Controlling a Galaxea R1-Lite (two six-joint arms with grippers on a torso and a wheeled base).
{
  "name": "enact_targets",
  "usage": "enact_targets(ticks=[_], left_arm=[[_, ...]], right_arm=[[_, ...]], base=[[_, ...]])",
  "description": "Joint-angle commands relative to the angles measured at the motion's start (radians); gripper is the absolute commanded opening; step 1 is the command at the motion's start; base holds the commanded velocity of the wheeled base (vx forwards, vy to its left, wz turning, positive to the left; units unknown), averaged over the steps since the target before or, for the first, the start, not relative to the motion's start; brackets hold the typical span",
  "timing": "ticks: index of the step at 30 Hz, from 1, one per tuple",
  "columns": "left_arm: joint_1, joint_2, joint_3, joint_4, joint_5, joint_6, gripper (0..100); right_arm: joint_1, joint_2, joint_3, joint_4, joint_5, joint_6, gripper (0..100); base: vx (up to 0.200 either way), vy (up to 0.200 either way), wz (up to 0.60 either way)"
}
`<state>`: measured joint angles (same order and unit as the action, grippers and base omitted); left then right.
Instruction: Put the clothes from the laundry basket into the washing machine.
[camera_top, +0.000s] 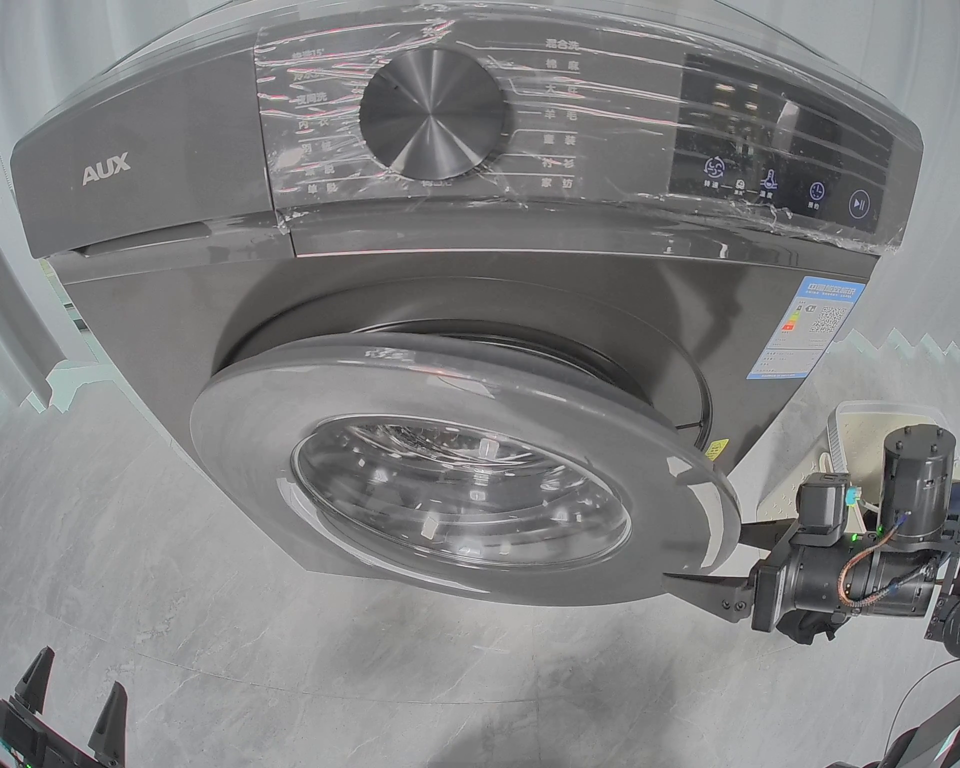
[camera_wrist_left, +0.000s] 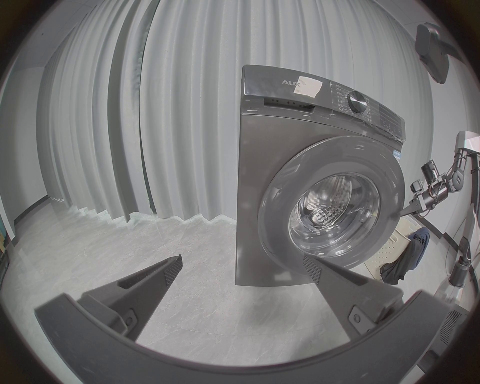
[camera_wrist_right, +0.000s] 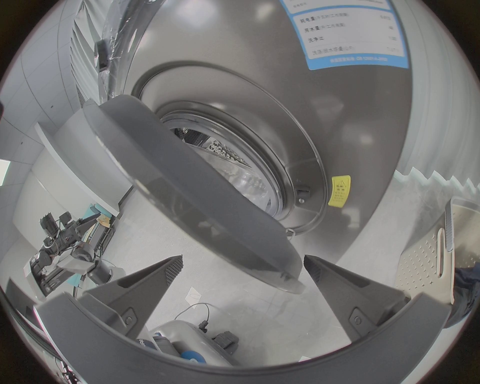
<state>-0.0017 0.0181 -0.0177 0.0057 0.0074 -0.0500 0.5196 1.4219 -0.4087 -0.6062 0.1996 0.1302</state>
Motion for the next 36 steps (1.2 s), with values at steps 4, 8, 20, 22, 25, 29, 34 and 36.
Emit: enact_targets(ticks=[4,8,20,22,25,29,34,36], left_arm=[[0.0,-0.017,0.015,0.0,0.0,-0.001,100],[0.0,-0.017,0.015,-0.001,0.0,-0.001,100],[0.0,-0.017,0.015,0.0,0.0,-0.001,100],[0.0,-0.017,0.015,-0.001,0.0,-0.001,100],[0.0,-0.017,0.015,0.0,0.0,-0.001,100],[0.0,-0.017,0.015,0.0,0.0,-0.001,100],[0.0,-0.017,0.015,0.0,0.0,-0.001,100],[0.0,-0.017,0.015,0.0,0.0,-0.001,100]], right_arm=[[-0.007,-0.047,0.016,-0.004,0.001,-0.001,100],[-0.003,-0.026,-0.015,-0.009,0.0,0.0,100],[0.068,-0.012,0.036,-0.014,0.003,0.006,100],[0.071,-0.018,0.045,-0.014,0.001,0.006,100],[0.06,-0.018,0.039,-0.015,0.001,0.006,100],[0.06,-0.011,0.011,-0.017,0.001,0.006,100],[0.066,0.006,-0.018,-0.015,-0.002,0.008,100],[0.071,0.011,-0.013,-0.015,-0.002,0.008,100]], base=[[0.0,0.0,0.0],[0.0,0.0,0.0],[-0.1,0.0,0.0],[0.0,0.0,0.0],[0.0,0.0,0.0],[0.0,0.0,0.0],[-0.2,0.0,0.0],[-0.2,0.0,0.0]])
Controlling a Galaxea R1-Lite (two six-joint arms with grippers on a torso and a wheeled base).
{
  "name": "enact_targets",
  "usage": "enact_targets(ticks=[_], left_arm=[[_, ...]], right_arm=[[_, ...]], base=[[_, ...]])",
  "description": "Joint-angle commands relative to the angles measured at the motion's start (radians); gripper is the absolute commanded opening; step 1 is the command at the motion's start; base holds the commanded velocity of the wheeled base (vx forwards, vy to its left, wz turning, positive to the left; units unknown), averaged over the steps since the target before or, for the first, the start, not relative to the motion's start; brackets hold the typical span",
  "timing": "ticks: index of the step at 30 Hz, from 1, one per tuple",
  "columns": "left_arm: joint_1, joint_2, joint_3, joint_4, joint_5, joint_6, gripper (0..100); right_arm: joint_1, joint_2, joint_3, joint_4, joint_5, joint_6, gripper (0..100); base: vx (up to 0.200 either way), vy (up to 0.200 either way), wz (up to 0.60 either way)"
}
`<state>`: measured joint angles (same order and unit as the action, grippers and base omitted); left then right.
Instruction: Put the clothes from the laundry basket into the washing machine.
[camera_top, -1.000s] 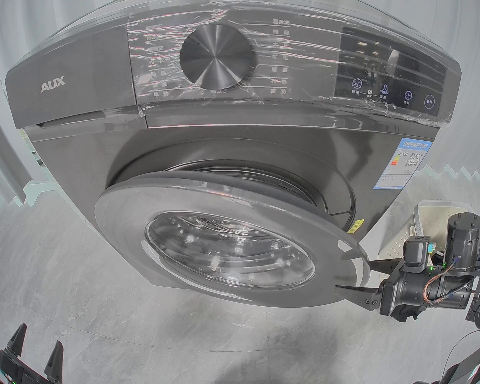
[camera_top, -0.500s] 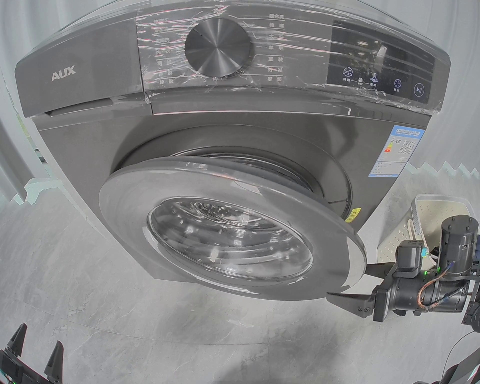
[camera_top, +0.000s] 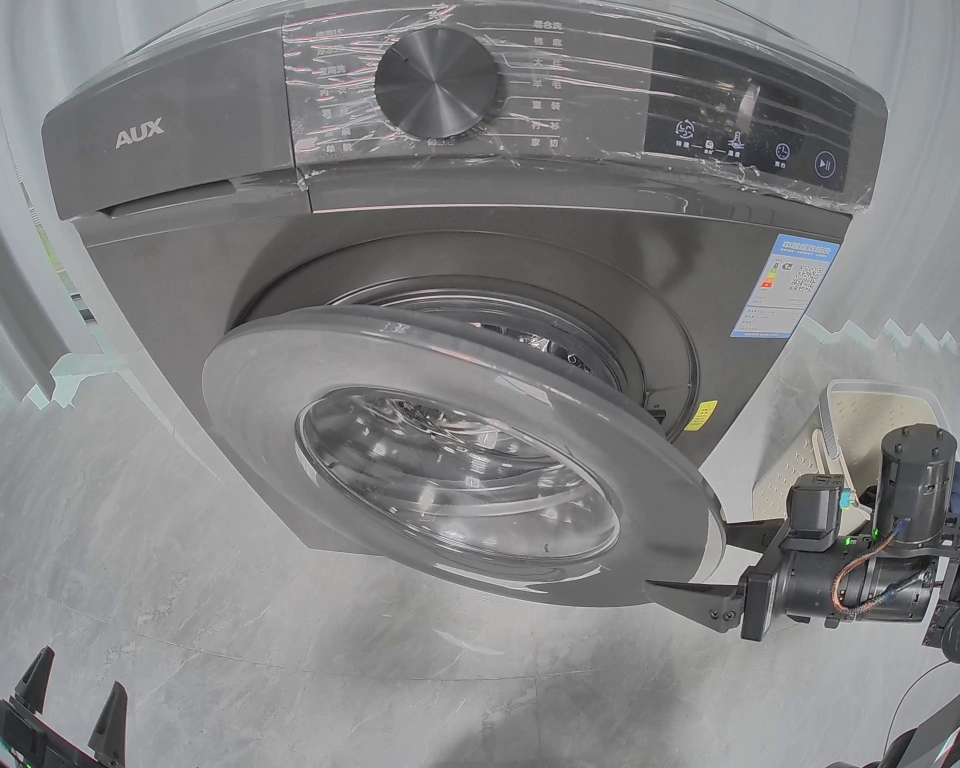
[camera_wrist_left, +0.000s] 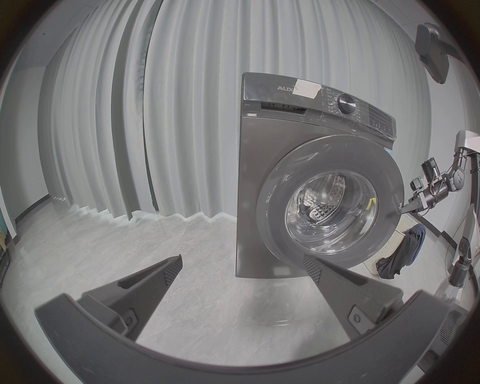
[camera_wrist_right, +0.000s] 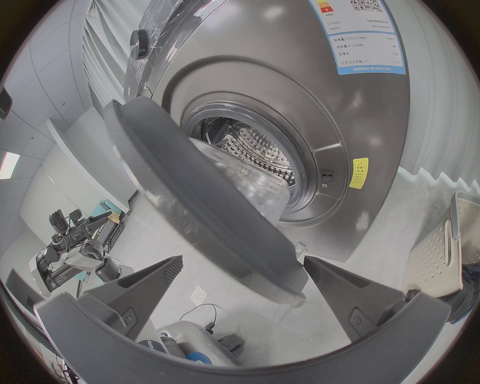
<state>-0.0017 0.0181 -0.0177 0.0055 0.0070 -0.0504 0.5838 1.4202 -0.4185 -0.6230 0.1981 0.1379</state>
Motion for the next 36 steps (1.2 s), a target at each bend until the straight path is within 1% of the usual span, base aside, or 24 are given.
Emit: enact_targets(ticks=[1,2,6,9,14,15,17,18,20,21,22,24,26,30,32,36], left_arm=[[0.0,-0.017,0.015,0.001,0.001,0.0,100],[0.0,-0.017,0.015,0.001,0.001,0.0,100],[0.0,-0.017,0.015,-0.001,0.001,0.0,100],[0.0,-0.017,0.015,0.001,0.001,0.0,100],[0.0,-0.017,0.015,-0.001,0.001,0.0,100],[0.0,-0.017,0.015,0.001,0.001,0.0,100],[0.0,-0.017,0.015,-0.001,0.001,0.0,100],[0.0,-0.017,0.015,-0.001,0.001,0.0,100],[0.0,-0.017,0.015,-0.001,0.001,0.0,100],[0.0,-0.017,0.015,0.001,0.001,0.0,100],[0.0,-0.017,0.015,0.001,0.001,0.0,100],[0.0,-0.017,0.015,0.001,0.001,0.0,100],[0.0,-0.017,0.015,0.001,0.001,0.0,100],[0.0,-0.017,0.015,0.001,0.001,0.0,100],[0.0,-0.017,0.015,0.001,0.001,0.0,100],[0.0,-0.017,0.015,-0.001,0.001,0.0,100]], right_arm=[[0.008,0.014,0.001,0.002,0.0,0.0,100],[0.014,0.016,0.007,0.002,0.004,-0.003,100],[0.045,0.005,0.038,0.002,0.007,-0.001,100],[0.047,-0.024,0.063,0.002,0.004,-0.001,100],[0.025,-0.11,0.133,0.014,0.0,-0.003,100],[0.014,-0.124,0.147,0.016,0.0,-0.003,100],[-0.03,-0.138,0.168,0.017,-0.002,-0.007,100],[-0.079,-0.138,0.173,0.016,-0.002,-0.009,100],[-0.144,-0.132,0.159,0.006,0.0,-0.009,100],[-0.159,-0.127,0.152,0.002,0.001,-0.009,100],[-0.159,-0.127,0.152,0.002,0.001,-0.009,100],[-0.229,-0.084,0.095,0.0,0.003,-0.007,100],[-0.266,-0.043,0.056,-0.001,0.003,-0.009,100],[-0.269,0.026,-0.005,-0.001,-0.006,-0.004,100],[-0.266,0.072,-0.031,-0.001,-0.022,-0.003,100],[-0.263,0.123,-0.055,-0.007,-0.032,-0.001,100]], base=[[-0.2,0.0,0.0],[-0.2,0.0,0.0],[0.0,0.0,0.0],[0.0,0.0,0.0],[0.0,0.0,0.0],[0.0,0.0,0.0],[0.0,0.0,0.0],[0.0,0.0,0.0],[0.0,0.0,0.0],[0.0,0.0,0.0],[0.0,0.0,0.0],[0.0,0.0,0.0],[0.0,0.0,0.0],[0.0,0.0,0.0],[0.0,0.0,0.0],[0.0,0.0,0.0]])
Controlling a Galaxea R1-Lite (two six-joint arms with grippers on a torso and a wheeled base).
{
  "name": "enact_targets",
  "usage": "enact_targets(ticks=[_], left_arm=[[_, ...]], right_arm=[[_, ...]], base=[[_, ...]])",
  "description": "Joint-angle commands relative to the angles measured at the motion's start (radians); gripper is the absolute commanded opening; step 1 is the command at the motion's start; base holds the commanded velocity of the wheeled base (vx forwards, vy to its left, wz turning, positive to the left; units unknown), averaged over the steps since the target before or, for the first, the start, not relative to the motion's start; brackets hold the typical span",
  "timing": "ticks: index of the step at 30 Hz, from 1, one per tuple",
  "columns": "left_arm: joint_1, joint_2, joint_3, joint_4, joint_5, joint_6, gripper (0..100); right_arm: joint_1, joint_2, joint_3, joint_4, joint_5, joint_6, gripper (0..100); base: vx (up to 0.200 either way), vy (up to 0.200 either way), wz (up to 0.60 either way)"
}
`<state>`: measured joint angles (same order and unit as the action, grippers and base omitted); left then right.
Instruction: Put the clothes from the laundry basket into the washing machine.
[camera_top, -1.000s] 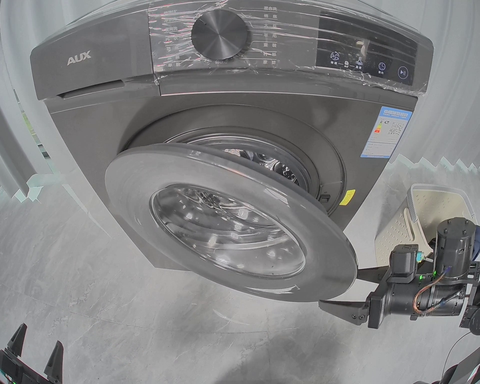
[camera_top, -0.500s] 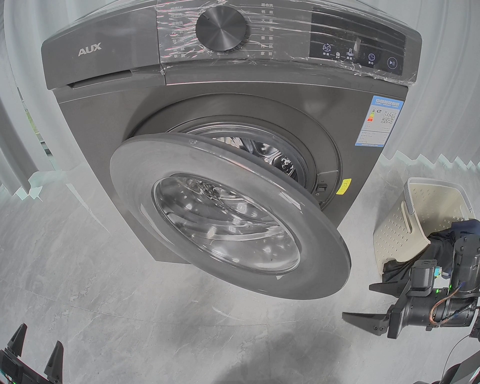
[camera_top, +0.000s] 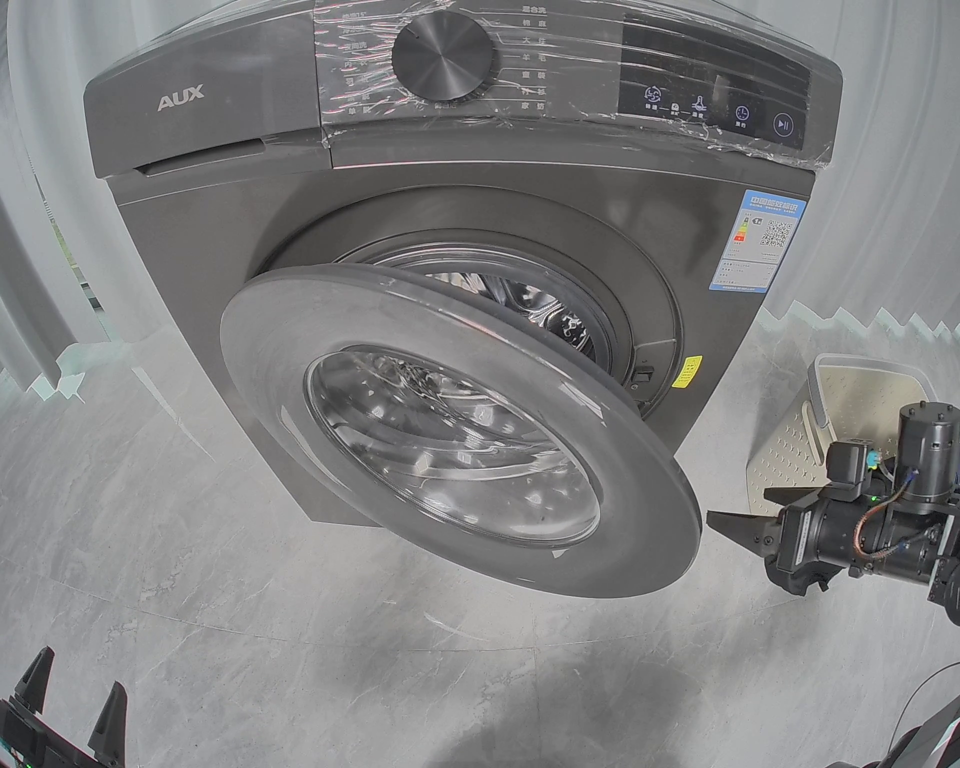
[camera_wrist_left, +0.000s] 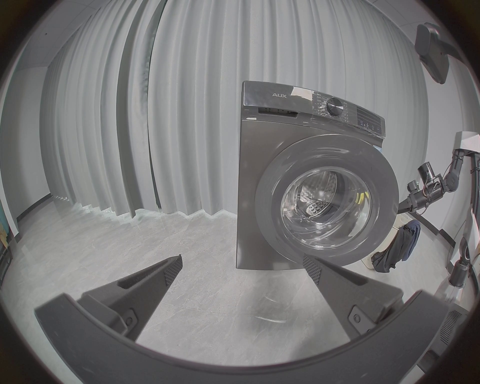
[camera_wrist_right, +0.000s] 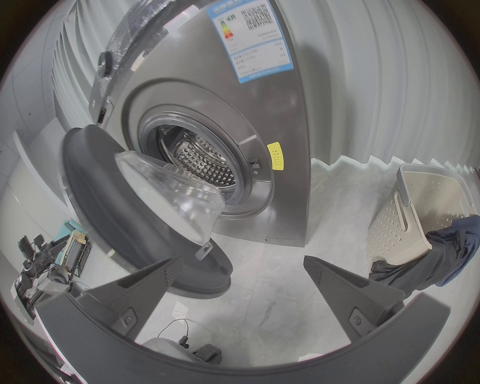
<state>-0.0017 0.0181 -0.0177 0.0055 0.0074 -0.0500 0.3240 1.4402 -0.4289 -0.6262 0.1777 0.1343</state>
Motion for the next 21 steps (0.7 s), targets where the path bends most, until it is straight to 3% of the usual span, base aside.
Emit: enact_targets(ticks=[1,21], left_arm=[[0.0,-0.017,0.015,0.001,0.0,-0.001,100],[0.0,-0.017,0.015,0.001,0.0,-0.001,100]], right_arm=[[-0.002,0.123,-0.048,-0.03,-0.007,0.004,100],[0.184,0.088,0.055,-0.061,0.003,0.01,100]], base=[[0.0,0.0,0.0],[0.0,0.0,0.0]])
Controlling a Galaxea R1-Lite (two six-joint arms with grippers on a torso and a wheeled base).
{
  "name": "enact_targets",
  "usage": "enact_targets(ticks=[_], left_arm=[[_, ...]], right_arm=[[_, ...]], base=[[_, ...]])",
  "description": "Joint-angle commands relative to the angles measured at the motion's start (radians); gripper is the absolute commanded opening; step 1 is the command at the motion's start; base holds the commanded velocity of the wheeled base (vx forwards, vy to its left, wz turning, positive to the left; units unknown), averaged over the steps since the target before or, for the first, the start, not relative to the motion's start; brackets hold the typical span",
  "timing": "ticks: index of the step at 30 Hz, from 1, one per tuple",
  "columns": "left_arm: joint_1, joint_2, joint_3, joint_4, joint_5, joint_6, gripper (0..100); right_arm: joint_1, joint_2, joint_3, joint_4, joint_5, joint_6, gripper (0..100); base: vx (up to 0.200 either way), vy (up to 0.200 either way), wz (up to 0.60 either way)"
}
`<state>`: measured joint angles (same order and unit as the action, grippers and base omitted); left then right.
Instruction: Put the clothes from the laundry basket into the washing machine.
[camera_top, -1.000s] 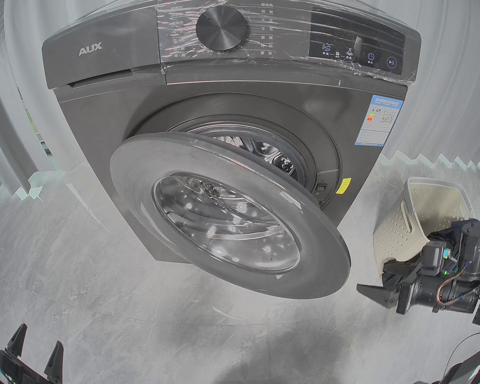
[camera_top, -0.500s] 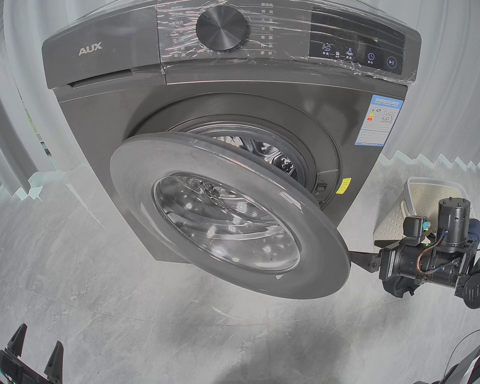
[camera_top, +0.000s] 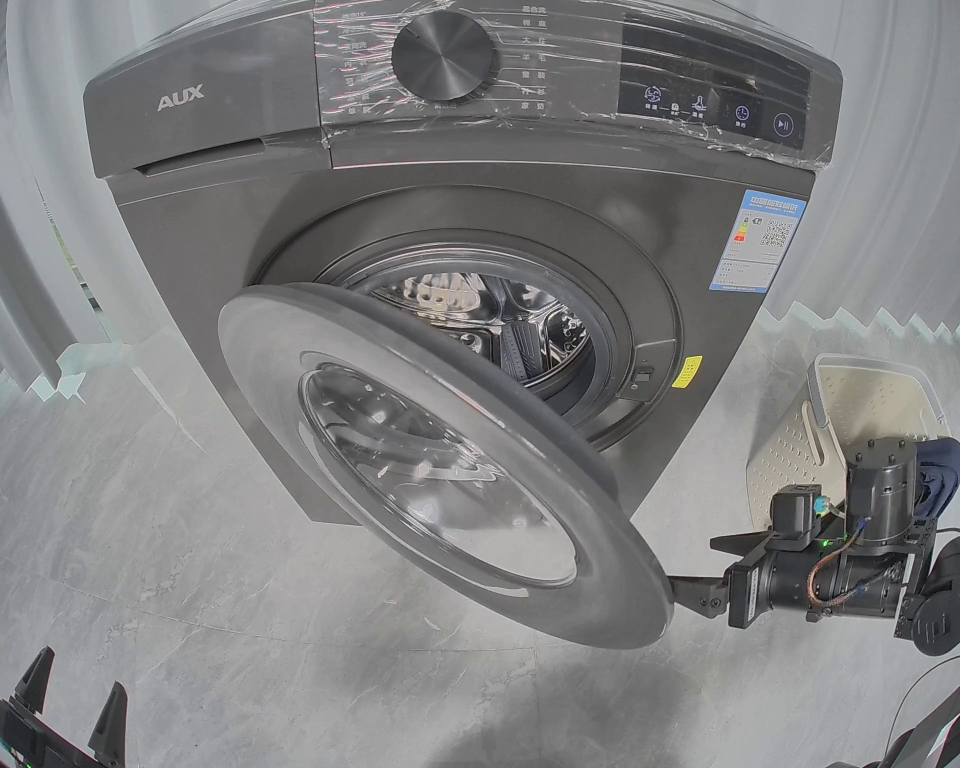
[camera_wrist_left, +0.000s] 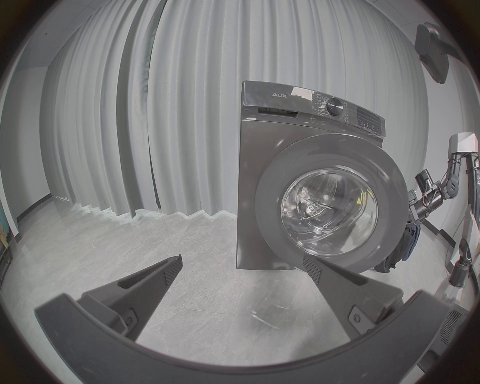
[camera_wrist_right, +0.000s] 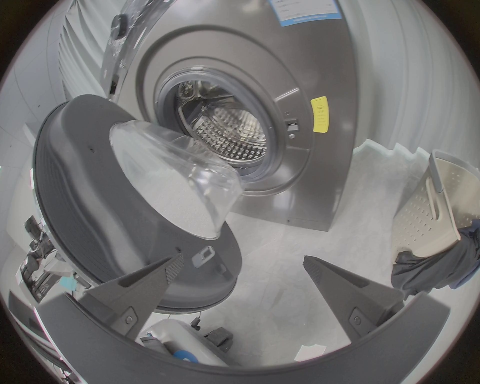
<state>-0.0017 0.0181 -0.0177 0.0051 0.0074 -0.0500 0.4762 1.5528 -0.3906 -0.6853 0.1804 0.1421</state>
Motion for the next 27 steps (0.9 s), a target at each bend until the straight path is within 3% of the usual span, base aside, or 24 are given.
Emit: enact_targets(ticks=[1,8,15,27], left_arm=[[0.0,-0.017,0.015,0.001,0.0,-0.001,100],[0.0,-0.017,0.015,-0.001,0.0,-0.001,100],[0.0,-0.017,0.015,0.001,0.0,-0.001,100],[0.0,-0.017,0.015,0.001,0.0,-0.001,100]], right_arm=[[0.032,-0.025,0.013,-0.003,0.001,0.002,100],[0.018,-0.02,-0.002,-0.069,-0.016,0.002,100],[-0.064,0.032,-0.097,-0.062,-0.049,0.004,100],[-0.004,0.104,-0.054,-0.074,-0.052,0.007,100]], base=[[0.0,0.0,0.0],[0.0,0.0,0.0],[0.0,0.0,0.0],[0.0,0.0,0.0]])
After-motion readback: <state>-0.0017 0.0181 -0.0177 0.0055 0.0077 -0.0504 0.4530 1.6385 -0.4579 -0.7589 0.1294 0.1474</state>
